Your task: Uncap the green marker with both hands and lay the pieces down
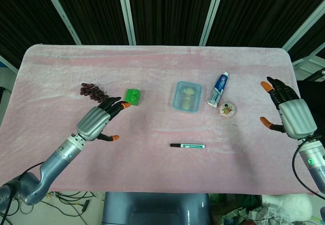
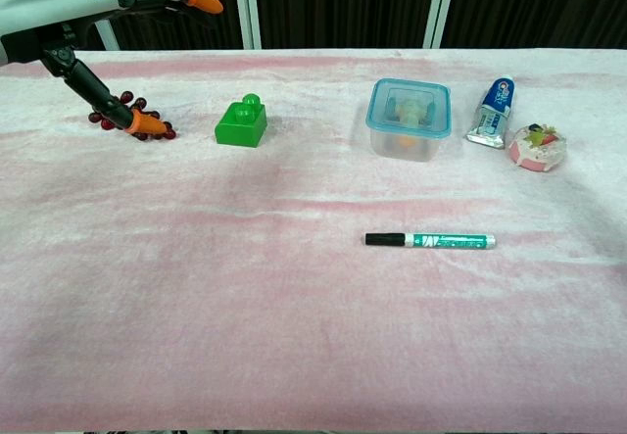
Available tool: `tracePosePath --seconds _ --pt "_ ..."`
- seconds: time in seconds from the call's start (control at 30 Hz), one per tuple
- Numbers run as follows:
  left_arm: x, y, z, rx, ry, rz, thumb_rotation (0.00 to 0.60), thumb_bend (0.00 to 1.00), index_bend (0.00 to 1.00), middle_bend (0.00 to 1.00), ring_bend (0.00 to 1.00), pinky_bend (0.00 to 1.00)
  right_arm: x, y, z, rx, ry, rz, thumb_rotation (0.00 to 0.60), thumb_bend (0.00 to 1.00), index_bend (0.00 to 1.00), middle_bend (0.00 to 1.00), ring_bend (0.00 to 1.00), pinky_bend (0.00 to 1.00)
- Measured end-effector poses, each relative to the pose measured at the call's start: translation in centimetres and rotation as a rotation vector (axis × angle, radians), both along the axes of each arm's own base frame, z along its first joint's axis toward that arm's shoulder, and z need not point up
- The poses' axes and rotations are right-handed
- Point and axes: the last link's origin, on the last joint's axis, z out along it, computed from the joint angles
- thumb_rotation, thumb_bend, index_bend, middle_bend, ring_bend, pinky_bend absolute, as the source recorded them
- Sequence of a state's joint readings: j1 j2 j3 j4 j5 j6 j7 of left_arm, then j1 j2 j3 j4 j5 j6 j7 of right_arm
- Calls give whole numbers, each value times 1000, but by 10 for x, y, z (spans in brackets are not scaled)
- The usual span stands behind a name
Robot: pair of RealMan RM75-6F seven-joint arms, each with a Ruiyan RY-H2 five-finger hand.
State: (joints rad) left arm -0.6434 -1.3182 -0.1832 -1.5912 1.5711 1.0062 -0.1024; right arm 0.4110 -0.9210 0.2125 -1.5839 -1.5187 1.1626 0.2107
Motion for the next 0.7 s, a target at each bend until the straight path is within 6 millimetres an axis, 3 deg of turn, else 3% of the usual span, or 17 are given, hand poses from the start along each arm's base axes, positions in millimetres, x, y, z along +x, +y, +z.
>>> tracePosePath --seconds 0.2,0.4,0.7 --pt "5 1 -6 1 -25 -5 600 135 98 129 0 100 8 -5 -8 33 4 12 600 148 4 0 24 152" --pt "-5 -2 -8 10 14 -6 600 135 98 129 0 100 10 -1 -17 63 3 14 600 148 4 0 24 152" --pt "-17 -3 7 98 89 -29 600 135 99 129 0 100 11 10 -29 108 -14 -16 600 148 4 0 24 152"
